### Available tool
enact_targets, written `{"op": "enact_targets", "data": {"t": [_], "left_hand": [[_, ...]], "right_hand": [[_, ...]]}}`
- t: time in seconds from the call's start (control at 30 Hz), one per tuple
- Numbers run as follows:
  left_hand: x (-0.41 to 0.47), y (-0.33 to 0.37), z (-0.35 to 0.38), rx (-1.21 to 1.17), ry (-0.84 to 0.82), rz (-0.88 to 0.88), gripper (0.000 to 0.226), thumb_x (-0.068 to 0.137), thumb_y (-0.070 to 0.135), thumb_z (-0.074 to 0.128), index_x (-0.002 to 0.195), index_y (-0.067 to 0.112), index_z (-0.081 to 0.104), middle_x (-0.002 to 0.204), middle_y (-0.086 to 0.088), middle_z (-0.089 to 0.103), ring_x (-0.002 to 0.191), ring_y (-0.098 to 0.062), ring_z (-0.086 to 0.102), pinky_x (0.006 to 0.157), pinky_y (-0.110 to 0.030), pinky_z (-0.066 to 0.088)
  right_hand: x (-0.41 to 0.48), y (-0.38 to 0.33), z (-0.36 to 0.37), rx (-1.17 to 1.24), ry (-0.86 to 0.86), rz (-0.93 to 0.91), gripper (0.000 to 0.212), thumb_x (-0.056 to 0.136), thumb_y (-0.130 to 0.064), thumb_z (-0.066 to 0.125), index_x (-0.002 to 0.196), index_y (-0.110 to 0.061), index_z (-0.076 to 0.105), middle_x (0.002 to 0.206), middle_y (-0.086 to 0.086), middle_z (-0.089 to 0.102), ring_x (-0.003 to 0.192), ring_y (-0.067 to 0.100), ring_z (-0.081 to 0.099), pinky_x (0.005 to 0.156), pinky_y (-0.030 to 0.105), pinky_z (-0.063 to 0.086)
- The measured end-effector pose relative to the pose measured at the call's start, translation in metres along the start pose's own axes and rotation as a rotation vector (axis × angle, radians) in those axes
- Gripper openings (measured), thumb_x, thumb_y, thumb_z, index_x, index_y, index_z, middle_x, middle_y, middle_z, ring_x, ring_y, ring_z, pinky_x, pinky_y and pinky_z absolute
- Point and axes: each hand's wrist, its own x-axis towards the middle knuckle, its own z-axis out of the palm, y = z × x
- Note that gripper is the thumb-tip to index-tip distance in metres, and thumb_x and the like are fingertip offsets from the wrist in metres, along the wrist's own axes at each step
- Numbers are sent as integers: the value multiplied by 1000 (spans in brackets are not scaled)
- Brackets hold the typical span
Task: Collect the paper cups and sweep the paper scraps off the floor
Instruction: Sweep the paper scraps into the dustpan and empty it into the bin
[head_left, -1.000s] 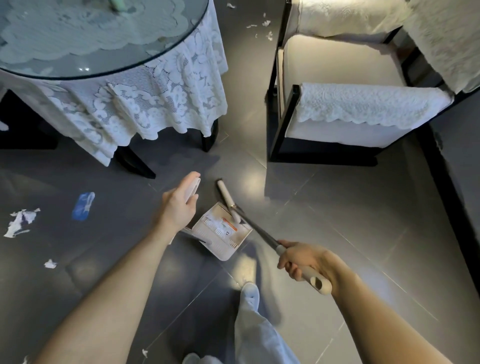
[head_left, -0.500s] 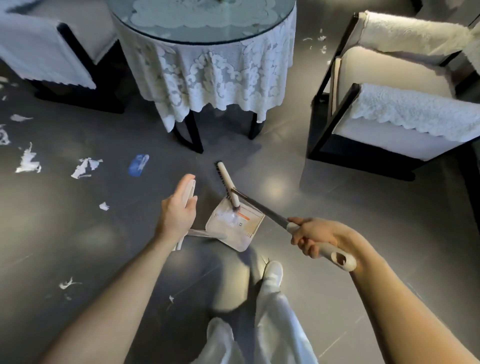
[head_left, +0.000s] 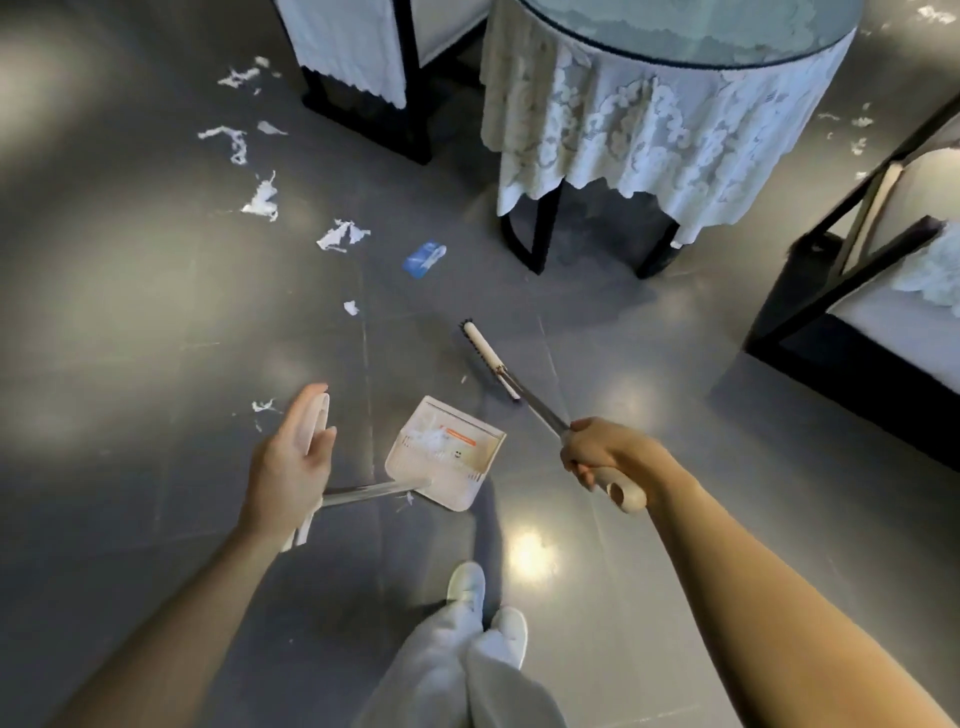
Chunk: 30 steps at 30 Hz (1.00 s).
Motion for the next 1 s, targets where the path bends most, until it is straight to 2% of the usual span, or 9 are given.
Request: {"op": "enact_targets", "data": {"t": [0.1,0.23,0.33,0.43,0.57,0.63,0.77,0.87,1.0], "left_hand": [[-36,-23,-36,27,80,-94,39,95,23,52,128,44,46,120,15,62,57,-36,50,61,-42,45],[-78,-52,-77,167,232,-200,39,93,21,59,123,43,49,101,2,68,73,-32,60,69,-33,41],[-102,-75,-105,164,296,-262,40,89,31,61,114,56,42,76,4,64,54,-18,56,59,-28,44],[-120,-110,-126,130,308,-347,42,91,27,57,115,58,44,84,6,67,48,-26,59,57,-40,53],[-141,-158,-155,112,287,-292,42,93,23,57,119,53,46,104,5,69,66,-33,66,52,-31,52],[-150,-182,-174,88,221,-291,41,93,25,55,120,54,46,114,13,66,66,-43,63,53,-36,48],[-175,-219,-211,122,213,-145,39,86,29,56,119,47,47,88,14,64,57,-25,57,59,-27,47],[-195,-244,-231,112,205,-100,45,89,15,62,121,41,47,92,8,65,71,-26,57,72,-30,44],[-217,-263,-250,144,166,-11,41,88,11,64,124,29,56,77,2,59,59,-30,47,62,-22,35]], "right_hand": [[14,-6,27,-161,3,-35,20,88,-6,50,105,2,57,81,16,62,66,23,58,77,37,54],[36,-22,61,-226,-38,-31,16,86,-2,46,94,5,58,74,17,58,65,27,56,67,37,50],[44,-34,87,-281,-106,18,15,90,2,42,77,0,51,61,12,51,51,19,48,55,29,44],[34,-31,118,-304,-175,27,17,88,3,45,73,1,53,64,15,53,56,20,50,65,32,46],[1,-8,171,-352,-238,66,8,84,0,49,81,1,56,65,13,57,52,17,56,60,27,50],[-17,7,200,-287,-253,102,9,83,-2,52,89,2,57,67,13,59,49,15,57,54,23,50],[-58,25,255,-243,-256,107,6,86,-4,51,86,1,55,54,6,58,40,11,53,45,17,45],[-89,28,278,-183,-232,50,18,90,1,49,73,-4,50,40,0,53,31,8,48,37,12,40],[-120,28,297,-107,-255,116,14,90,3,44,77,-3,45,37,4,46,28,12,42,36,13,36]]}}
